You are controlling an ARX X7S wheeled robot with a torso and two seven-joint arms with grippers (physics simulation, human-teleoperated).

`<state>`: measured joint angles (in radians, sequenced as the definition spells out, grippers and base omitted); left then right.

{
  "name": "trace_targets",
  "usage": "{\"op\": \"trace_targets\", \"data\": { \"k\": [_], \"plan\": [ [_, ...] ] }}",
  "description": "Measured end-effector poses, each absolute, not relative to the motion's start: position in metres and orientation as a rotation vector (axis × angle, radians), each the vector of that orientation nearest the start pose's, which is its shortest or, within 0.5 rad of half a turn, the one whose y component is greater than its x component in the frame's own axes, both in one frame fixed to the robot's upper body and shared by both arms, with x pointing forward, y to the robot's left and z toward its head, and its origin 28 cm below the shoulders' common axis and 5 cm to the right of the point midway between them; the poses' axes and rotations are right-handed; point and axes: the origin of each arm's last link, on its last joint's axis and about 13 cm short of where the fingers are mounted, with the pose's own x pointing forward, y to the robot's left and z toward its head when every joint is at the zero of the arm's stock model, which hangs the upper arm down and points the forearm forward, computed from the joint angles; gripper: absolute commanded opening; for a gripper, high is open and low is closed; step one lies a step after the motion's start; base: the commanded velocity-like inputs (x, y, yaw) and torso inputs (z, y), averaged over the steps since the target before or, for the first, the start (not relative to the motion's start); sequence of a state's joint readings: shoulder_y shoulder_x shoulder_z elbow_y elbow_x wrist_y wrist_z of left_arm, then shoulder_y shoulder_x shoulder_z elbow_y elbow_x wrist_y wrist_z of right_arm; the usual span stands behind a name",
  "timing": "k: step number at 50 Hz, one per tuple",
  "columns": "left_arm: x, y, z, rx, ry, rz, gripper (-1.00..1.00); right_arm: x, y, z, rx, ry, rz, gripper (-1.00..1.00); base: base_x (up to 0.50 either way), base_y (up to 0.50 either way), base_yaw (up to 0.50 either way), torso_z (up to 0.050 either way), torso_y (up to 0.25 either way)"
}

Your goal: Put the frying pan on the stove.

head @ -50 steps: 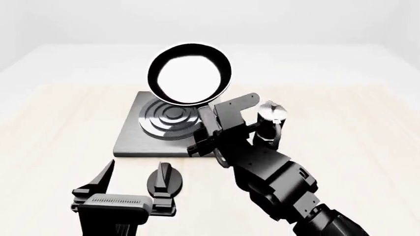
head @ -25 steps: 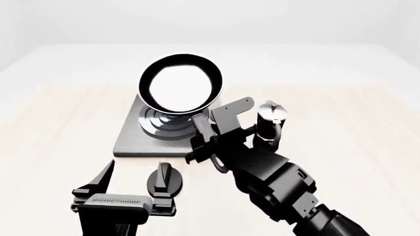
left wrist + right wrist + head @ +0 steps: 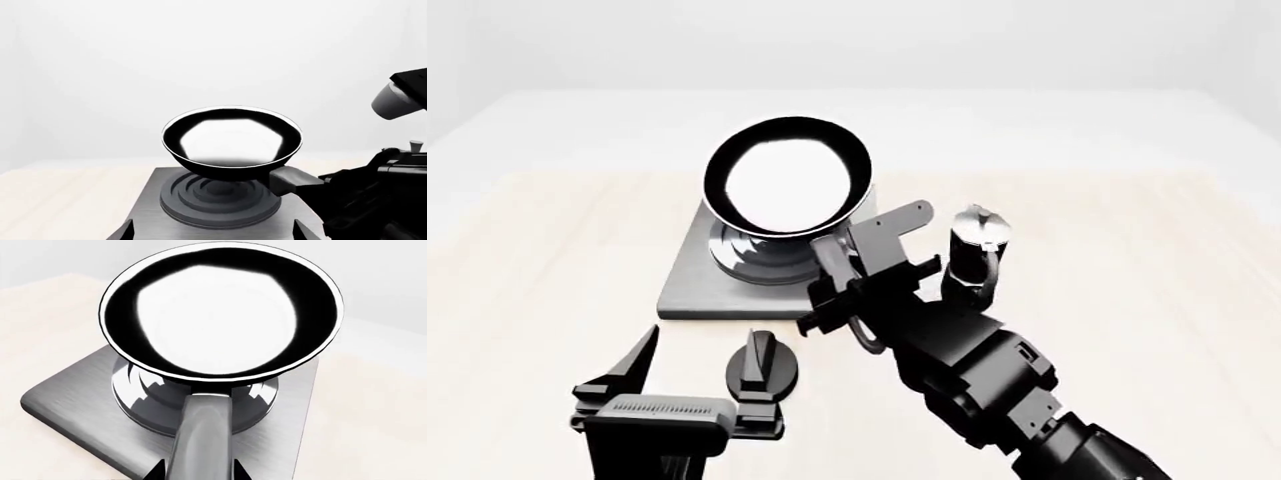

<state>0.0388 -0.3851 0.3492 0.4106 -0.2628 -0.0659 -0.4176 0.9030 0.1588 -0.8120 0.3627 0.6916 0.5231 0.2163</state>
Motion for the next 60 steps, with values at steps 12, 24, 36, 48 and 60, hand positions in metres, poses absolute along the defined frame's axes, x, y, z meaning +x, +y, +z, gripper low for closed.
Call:
{"op": "trace_targets", "data": {
  "k": [12, 24, 36, 48, 60],
  "plan": [
    [0.185, 0.203, 0.074, 0.015, -0.179, -0.036, 1.0, 0.342, -0.012, 0.116, -0.151, 0.273, 0.465, -1.0, 0.0, 0.0, 0.0, 0.001, 0.002],
    [0.185, 0.203, 0.074, 0.014, -0.179, -0.036, 1.0, 0.344, -0.01, 0.111, -0.156, 0.283, 0.471, -1.0, 0.0, 0.0, 0.0, 0.001, 0.003],
    [0.185, 0.204, 0.074, 0.014, -0.18, -0.035, 1.0, 0.344, -0.009, 0.105, -0.16, 0.291, 0.471, -1.0, 0.0, 0.0, 0.0, 0.0, 0.002],
    [0.185, 0.203, 0.074, 0.014, -0.18, -0.035, 1.0, 0.344, -0.008, 0.103, -0.161, 0.297, 0.478, -1.0, 0.0, 0.0, 0.0, 0.001, 0.002],
    [0.185, 0.203, 0.074, 0.014, -0.18, -0.035, 1.0, 0.347, -0.006, 0.113, -0.169, 0.26, 0.474, 1.0, 0.0, 0.0, 0.0, 0.0, 0.001]
  ]
}}
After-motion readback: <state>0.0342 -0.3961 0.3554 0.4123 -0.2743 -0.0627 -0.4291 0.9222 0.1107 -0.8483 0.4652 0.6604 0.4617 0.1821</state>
